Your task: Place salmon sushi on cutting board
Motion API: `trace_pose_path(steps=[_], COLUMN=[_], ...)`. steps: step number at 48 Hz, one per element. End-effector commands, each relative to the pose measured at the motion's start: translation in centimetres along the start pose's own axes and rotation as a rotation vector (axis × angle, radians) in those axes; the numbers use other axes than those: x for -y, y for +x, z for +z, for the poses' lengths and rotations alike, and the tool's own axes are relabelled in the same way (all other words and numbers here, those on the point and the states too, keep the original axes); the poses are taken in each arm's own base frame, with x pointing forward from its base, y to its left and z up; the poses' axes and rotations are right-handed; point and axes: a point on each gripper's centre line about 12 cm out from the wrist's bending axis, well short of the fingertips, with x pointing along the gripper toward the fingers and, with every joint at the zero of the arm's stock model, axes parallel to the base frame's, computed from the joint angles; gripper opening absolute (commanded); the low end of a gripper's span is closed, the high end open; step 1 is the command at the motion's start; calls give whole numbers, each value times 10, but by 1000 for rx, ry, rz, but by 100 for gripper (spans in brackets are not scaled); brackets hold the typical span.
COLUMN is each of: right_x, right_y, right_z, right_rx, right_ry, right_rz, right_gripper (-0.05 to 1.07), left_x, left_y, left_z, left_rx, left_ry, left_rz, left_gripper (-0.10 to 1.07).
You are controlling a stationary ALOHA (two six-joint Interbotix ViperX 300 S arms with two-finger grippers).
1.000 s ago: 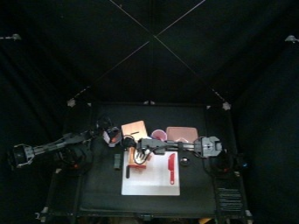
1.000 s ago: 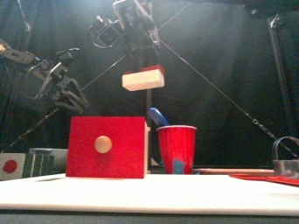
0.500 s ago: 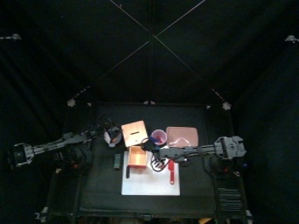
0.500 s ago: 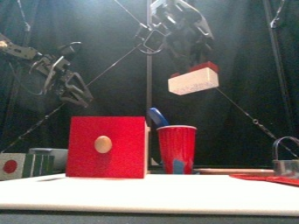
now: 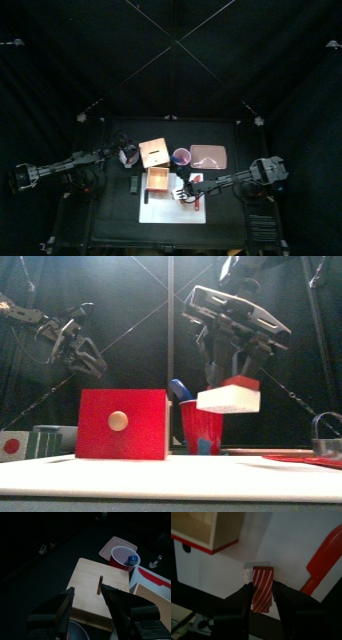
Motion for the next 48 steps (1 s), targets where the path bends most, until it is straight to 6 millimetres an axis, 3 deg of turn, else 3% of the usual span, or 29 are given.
trace_pose_path(steps=[1,12,26,48], right_x=[-5,-9,-12,-15], right_y=[-3,11,22,-12], right_z=[-1,-9,-12,9], right_rx=[-1,-18,-37,127], right_ry=[49,127,156,-50], right_rz=[20,7,28,57], right_gripper=[68,71,94,94], left_x=[2,2,2,7], left_y=[0,2,1,2], left_z=[9,7,5,15], left_rx=[29,20,17,38], left_ry=[-17,-74,-71,-66], left_rz=[-6,-3,-2,-19], left_gripper=[84,84,84,84])
